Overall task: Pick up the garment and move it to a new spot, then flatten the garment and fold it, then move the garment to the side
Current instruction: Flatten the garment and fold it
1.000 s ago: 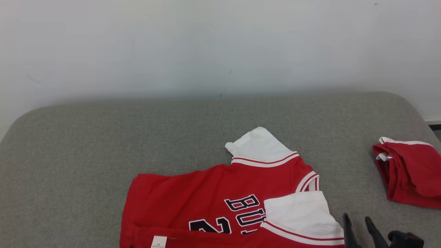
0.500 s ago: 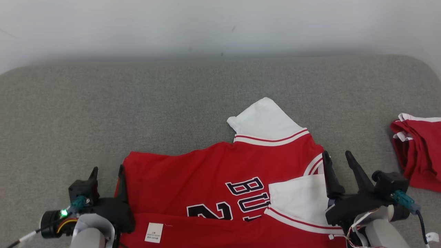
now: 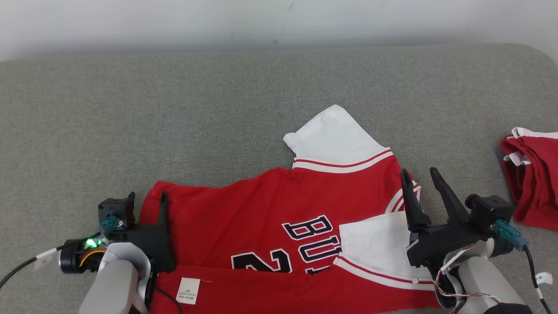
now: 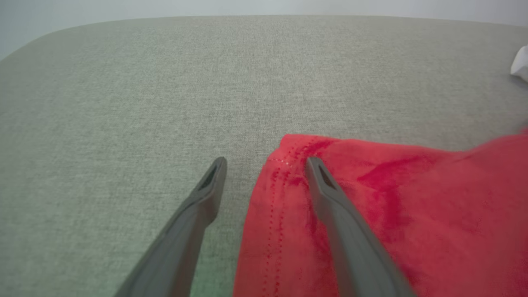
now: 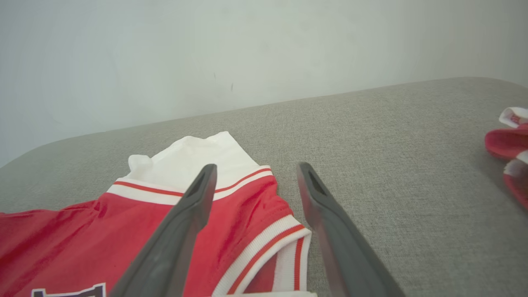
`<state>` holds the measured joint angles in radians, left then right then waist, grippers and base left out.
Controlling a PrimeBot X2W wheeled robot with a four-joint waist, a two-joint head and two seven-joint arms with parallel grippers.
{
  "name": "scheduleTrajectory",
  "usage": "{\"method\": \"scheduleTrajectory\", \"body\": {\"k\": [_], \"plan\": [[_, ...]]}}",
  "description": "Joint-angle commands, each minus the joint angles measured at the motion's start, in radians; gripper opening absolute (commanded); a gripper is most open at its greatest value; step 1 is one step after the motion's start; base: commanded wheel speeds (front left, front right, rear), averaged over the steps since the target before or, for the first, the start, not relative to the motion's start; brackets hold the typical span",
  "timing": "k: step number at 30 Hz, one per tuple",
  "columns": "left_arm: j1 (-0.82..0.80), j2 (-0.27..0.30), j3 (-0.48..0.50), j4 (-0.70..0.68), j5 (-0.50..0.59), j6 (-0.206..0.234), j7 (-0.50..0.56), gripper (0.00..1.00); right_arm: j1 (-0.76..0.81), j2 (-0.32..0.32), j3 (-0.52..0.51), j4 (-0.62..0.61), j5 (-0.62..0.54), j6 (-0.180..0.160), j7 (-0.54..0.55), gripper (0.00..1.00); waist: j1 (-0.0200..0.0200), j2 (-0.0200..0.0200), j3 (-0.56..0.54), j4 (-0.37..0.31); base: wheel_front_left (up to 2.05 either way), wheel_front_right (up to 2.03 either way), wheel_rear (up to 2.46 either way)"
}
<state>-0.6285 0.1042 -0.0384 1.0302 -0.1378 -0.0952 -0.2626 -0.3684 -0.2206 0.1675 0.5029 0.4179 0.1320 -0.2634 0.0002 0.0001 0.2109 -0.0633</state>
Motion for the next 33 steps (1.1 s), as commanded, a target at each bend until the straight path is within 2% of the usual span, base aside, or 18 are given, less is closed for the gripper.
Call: {"method": "scheduleTrajectory", "body": {"k": [1, 2, 3, 4, 5, 9, 13, 16, 19, 25, 30, 33], "plan": [[-0.019, 0.000, -0.006, 0.010, 0.004, 0.002, -0.003, 0.96, -0.006, 0.001, 0.002, -0.001, 0.000, -0.003, -0.001, 1.00, -0.0002, -0.0001, 0.004, 0.000, 0.00, 0.00, 0.00], [-0.022, -0.004, -0.009, 0.017, 0.005, 0.002, -0.003, 0.78, -0.008, 0.000, 0.003, -0.001, 0.001, -0.003, -0.001, 1.00, -0.0002, -0.0001, 0.006, 0.000, 0.00, 0.00, 0.00], [-0.024, -0.006, -0.012, 0.023, 0.005, 0.001, -0.003, 0.44, -0.010, -0.001, 0.004, -0.001, 0.002, -0.003, -0.001, 1.00, -0.0002, -0.0001, 0.008, 0.000, 0.00, 0.00, 0.00], [-0.027, -0.008, -0.016, 0.028, 0.006, 0.000, -0.003, 0.30, -0.013, -0.003, 0.005, -0.002, 0.004, -0.003, -0.001, 1.00, -0.0002, -0.0001, 0.010, 0.000, 0.00, 0.00, 0.00], [-0.028, -0.009, -0.020, 0.034, 0.005, -0.002, -0.003, 0.00, -0.016, -0.007, 0.004, -0.004, 0.004, -0.003, -0.001, 1.00, -0.0002, -0.0001, 0.011, 0.001, 0.00, 0.00, 0.00], [-0.046, -0.013, -0.037, 0.027, 0.010, -0.006, -0.003, 0.00, -0.052, -0.021, 0.014, -0.003, 0.013, -0.003, -0.001, 1.00, -0.0002, -0.0001, 0.025, 0.009, 0.00, 0.00, 0.00], [-0.061, -0.004, -0.024, -0.039, 0.012, 0.031, -0.003, 0.00, -0.137, -0.055, 0.063, 0.019, 0.019, -0.003, -0.001, 1.00, -0.0002, -0.0001, 0.050, 0.032, 0.00, 0.00, 0.00], [-0.061, -0.015, -0.022, -0.071, 0.014, 0.064, -0.003, 0.00, -0.228, -0.083, 0.122, 0.089, 0.042, -0.003, 0.012, 1.00, -0.0002, -0.0001, 0.066, 0.055, 0.00, 0.00, 0.00], [-0.068, -0.023, -0.021, -0.090, 0.010, 0.077, -0.003, 0.00, -0.334, -0.100, 0.189, 0.160, 0.072, -0.003, 0.062, 1.00, -0.0002, -0.0001, 0.085, 0.079, 0.00, 0.00, 0.00], [-0.083, -0.039, -0.036, -0.104, 0.004, 0.076, -0.003, 0.00, -0.503, -0.131, 0.314, 0.300, 0.124, -0.003, 0.195, 1.00, -0.0002, -0.0001, 0.123, 0.130, 0.00, 0.00, 0.00], [-0.108, -0.047, -0.051, -0.106, -0.008, 0.075, -0.003, 0.00, -0.608, -0.138, 0.347, 0.422, 0.142, -0.003, 0.248, 1.00, -0.0002, -0.0001, 0.155, 0.163, 0.00, 0.00, 0.00], [-0.118, -0.049, -0.058, -0.109, -0.012, 0.076, -0.003, 0.00, -0.635, -0.132, 0.371, 0.455, 0.148, -0.003, 0.263, 1.00, -0.0002, -0.0001, 0.165, 0.172, 0.00, 0.00, 0.00]]}}
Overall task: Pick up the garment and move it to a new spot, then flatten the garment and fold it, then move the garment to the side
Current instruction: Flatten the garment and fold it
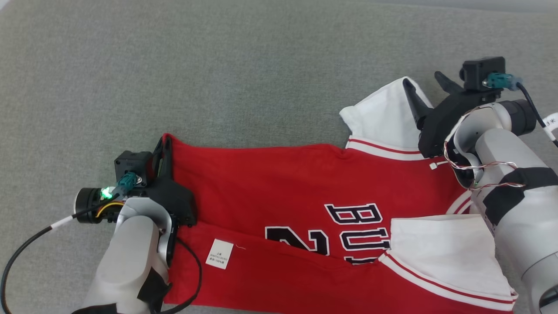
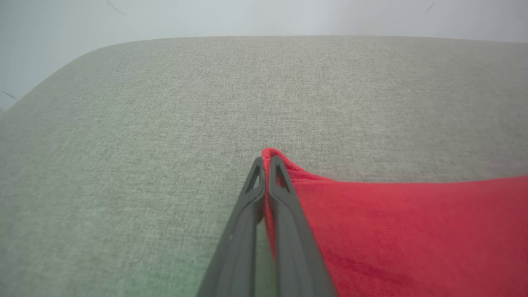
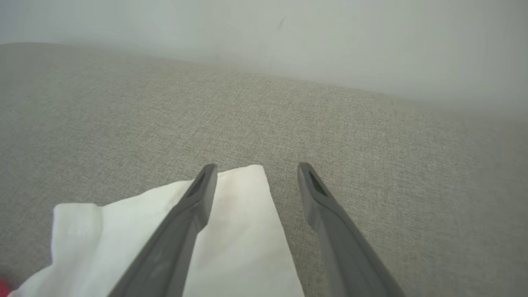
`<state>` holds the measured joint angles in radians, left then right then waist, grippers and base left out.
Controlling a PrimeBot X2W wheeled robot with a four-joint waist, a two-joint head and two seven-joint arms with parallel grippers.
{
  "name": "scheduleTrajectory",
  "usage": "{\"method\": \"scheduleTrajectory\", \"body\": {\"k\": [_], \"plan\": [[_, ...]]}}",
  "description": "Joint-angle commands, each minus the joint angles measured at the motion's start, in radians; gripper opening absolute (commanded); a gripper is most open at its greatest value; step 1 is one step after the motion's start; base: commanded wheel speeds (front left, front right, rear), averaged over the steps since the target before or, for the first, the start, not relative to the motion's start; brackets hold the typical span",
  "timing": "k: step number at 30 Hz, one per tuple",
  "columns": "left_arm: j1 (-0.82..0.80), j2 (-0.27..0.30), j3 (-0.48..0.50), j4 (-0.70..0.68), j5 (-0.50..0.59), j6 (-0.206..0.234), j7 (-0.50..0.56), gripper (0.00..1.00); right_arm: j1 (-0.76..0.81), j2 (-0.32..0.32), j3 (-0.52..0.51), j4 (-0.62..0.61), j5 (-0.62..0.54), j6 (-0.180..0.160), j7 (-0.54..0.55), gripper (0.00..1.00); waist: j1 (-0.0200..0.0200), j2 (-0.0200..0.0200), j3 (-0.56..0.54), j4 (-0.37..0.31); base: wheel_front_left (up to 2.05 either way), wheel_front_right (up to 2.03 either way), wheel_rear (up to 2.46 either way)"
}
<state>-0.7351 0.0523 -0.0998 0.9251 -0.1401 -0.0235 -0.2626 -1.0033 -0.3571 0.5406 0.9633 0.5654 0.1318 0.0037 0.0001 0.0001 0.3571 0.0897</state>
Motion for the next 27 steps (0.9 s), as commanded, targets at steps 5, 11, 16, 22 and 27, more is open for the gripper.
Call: {"method": "scheduleTrajectory", "body": {"k": [5, 11, 16, 22, 27], "plan": [[-0.024, 0.001, -0.012, -0.006, -0.013, 0.007, -0.003, 0.00, -0.041, 0.000, 0.048, 0.059, 0.012, -0.003, 0.020, 1.00, -0.0001, -0.0001, 0.036, 0.030, 0.00, 0.00, 0.00], [-0.029, 0.001, -0.033, -0.009, -0.030, 0.009, -0.003, 0.00, -0.067, 0.002, 0.074, 0.133, 0.041, -0.003, 0.036, 0.51, -0.0001, -0.0001, 0.048, 0.035, 0.00, 0.00, 0.00], [-0.030, 0.000, -0.040, -0.016, -0.042, 0.016, -0.003, 0.00, -0.096, -0.028, 0.087, 0.150, 0.038, -0.003, -0.046, 0.00, -0.0001, -0.0001, 0.048, 0.029, 0.00, 0.00, 0.00], [-0.034, 0.007, -0.009, -0.036, -0.046, 0.028, -0.003, 0.00, -0.150, -0.057, 0.063, 0.236, 0.001, -0.003, -0.186, 0.00, -0.0001, -0.0001, 0.040, 0.018, 0.00, 0.00, 0.00], [-0.033, 0.024, 0.023, -0.044, -0.050, 0.037, -0.003, 0.00, -0.165, -0.053, 0.034, 0.281, -0.004, -0.003, -0.238, 0.00, -0.0001, -0.0001, 0.030, 0.005, 0.00, 0.00, 0.00]]}}
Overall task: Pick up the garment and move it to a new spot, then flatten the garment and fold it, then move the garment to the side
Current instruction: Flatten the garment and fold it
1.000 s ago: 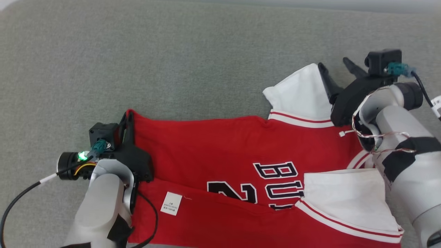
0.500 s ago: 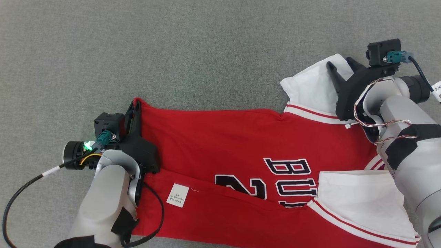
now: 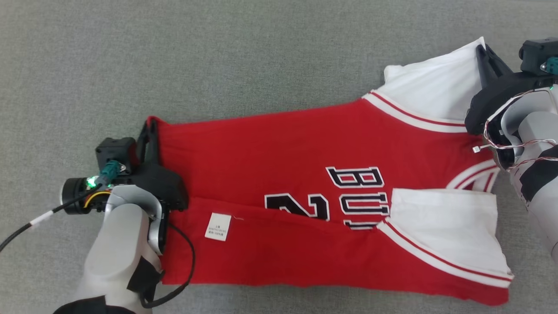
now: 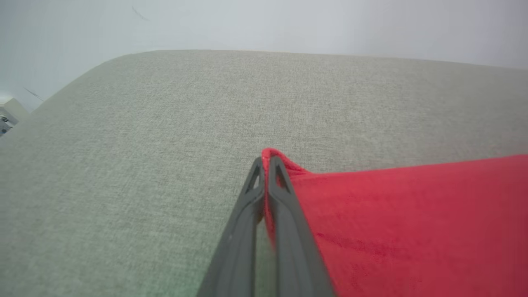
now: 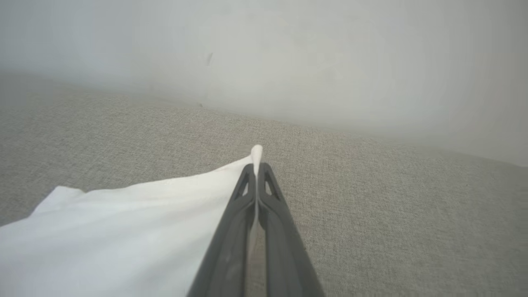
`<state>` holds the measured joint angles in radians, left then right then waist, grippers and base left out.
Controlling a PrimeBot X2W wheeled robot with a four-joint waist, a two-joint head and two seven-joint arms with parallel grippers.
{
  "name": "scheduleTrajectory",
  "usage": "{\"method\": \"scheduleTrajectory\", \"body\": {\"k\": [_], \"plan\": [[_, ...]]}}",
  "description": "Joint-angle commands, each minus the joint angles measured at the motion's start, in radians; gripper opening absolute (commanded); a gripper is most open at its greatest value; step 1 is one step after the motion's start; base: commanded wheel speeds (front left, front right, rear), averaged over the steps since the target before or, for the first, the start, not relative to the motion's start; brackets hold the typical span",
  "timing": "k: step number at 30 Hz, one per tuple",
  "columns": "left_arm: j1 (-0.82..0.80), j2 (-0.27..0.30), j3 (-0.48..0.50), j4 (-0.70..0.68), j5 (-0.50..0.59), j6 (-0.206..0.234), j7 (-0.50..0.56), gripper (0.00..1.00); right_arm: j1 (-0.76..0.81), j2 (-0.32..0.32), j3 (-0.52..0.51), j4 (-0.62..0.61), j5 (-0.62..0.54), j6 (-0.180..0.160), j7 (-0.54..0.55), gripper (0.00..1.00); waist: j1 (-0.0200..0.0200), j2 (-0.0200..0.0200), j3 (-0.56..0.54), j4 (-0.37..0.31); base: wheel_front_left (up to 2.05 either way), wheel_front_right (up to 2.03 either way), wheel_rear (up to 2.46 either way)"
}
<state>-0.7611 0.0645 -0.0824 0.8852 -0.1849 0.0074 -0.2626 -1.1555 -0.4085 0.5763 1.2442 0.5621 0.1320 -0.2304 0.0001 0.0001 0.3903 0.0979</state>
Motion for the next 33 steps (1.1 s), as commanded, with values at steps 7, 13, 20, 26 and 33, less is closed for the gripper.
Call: {"method": "scheduleTrajectory", "body": {"k": [7, 13, 20, 26, 33], "plan": [[0.046, 0.018, 0.037, -0.052, 0.002, -0.013, -0.003, 0.00, 0.057, 0.000, -0.063, -0.064, 0.016, -0.003, -0.034, 0.00, -0.0001, -0.0001, -0.060, -0.020, 0.00, 0.00, 0.00], [0.138, 0.014, 0.061, -0.093, 0.009, -0.023, -0.003, 0.00, 0.249, -0.019, -0.190, -0.318, -0.023, -0.003, -0.035, 0.00, -0.0001, -0.0001, -0.144, -0.048, 0.00, 0.00, 0.00], [0.252, 0.015, 0.106, -0.153, 0.012, -0.027, -0.003, 0.00, 0.496, 0.028, -0.324, -0.531, -0.033, -0.003, -0.035, 0.00, -0.0001, -0.0001, -0.223, -0.083, 0.00, 0.00, 0.00], [0.358, 0.011, 0.147, -0.200, 0.017, -0.029, -0.003, 0.00, 0.706, 0.078, -0.363, -0.702, -0.047, -0.003, -0.035, 0.00, -0.0001, -0.0001, -0.276, -0.121, 0.00, 0.00, 0.00], [0.473, -0.006, 0.164, -0.234, 0.016, -0.025, -0.003, 0.00, 0.864, 0.125, -0.364, -0.727, -0.064, -0.003, -0.035, 0.00, -0.0001, -0.0001, -0.316, -0.146, 0.00, 0.00, 0.00]]}}
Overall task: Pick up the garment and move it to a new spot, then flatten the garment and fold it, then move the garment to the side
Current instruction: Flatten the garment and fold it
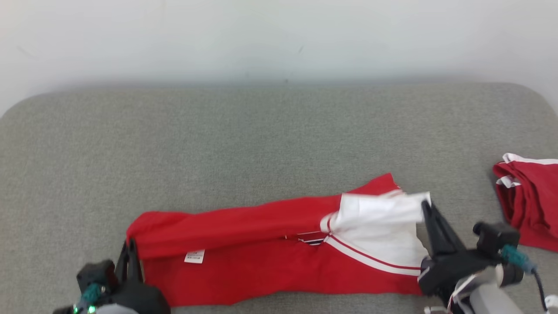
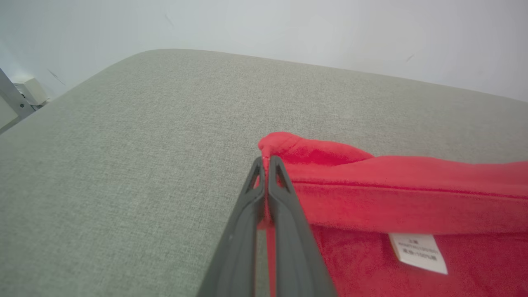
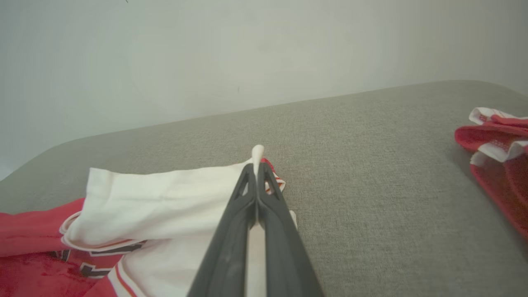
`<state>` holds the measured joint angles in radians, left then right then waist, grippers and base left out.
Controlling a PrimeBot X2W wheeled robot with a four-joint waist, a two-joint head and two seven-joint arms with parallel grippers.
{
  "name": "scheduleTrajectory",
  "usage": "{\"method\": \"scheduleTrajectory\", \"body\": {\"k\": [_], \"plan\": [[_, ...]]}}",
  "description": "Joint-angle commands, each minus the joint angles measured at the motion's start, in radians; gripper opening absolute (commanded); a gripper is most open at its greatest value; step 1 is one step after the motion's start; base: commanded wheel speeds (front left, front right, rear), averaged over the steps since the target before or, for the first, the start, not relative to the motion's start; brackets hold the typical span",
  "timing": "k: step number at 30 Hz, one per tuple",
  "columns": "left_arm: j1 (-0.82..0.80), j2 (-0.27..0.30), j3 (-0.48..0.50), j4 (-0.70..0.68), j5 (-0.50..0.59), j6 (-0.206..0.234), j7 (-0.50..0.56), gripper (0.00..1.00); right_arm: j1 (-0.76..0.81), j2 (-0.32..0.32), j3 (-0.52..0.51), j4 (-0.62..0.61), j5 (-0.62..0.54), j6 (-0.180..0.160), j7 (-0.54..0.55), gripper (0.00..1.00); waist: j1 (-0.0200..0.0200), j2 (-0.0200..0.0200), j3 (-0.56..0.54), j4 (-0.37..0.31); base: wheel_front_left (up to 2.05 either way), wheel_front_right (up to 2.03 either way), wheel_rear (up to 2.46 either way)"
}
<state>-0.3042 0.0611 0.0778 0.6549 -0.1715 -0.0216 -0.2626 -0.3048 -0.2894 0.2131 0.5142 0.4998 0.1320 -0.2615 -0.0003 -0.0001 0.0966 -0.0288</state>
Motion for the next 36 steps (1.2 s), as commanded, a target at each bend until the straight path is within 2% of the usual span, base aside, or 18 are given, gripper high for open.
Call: {"method": "scheduleTrajectory", "body": {"k": [1, 11, 12, 13, 14, 26, 36], "plan": [[0.031, -0.004, 0.007, -0.004, -0.004, 0.005, -0.003, 0.00, 0.026, 0.010, -0.007, 0.004, -0.007, -0.003, -0.004, 0.00, 0.0003, 0.0001, -0.026, -0.022, 0.00, 0.00, 0.00], [0.132, -0.011, -0.011, 0.006, -0.038, 0.020, -0.003, 0.00, 0.095, 0.048, 0.016, 0.092, -0.056, -0.003, -0.004, 0.00, 0.0003, 0.0001, -0.069, -0.041, 0.00, 0.00, 0.00], [0.137, -0.011, -0.017, 0.005, -0.040, 0.022, -0.003, 0.05, 0.097, 0.051, 0.019, 0.108, -0.050, -0.003, -0.004, 0.00, 0.0003, 0.0001, -0.070, -0.041, 0.00, 0.00, 0.00], [0.142, -0.010, -0.021, 0.001, -0.042, 0.027, -0.003, 0.50, 0.095, 0.055, 0.016, 0.123, -0.038, -0.003, -0.004, 0.31, 0.0003, 0.0001, -0.071, -0.041, 0.00, 0.00, 0.00], [0.145, -0.011, -0.022, -0.008, -0.040, 0.033, -0.003, 1.00, 0.089, 0.057, 0.010, 0.135, -0.031, -0.003, -0.004, 1.00, 0.0003, 0.0001, -0.072, -0.042, 0.00, 0.00, 0.00], [0.281, -0.010, -0.009, -0.180, -0.023, 0.117, -0.003, 1.00, 0.105, 0.088, -0.091, 0.090, -0.056, -0.003, -0.004, 1.00, 0.0003, 0.0001, -0.124, -0.033, 0.00, 0.00, 0.00], [0.367, -0.010, -0.015, -0.286, 0.016, 0.144, -0.003, 1.00, 0.117, 0.111, -0.089, 0.145, -0.062, -0.003, -0.004, 1.00, 0.0003, 0.0001, -0.151, 0.014, 0.00, 0.00, 0.00]]}}
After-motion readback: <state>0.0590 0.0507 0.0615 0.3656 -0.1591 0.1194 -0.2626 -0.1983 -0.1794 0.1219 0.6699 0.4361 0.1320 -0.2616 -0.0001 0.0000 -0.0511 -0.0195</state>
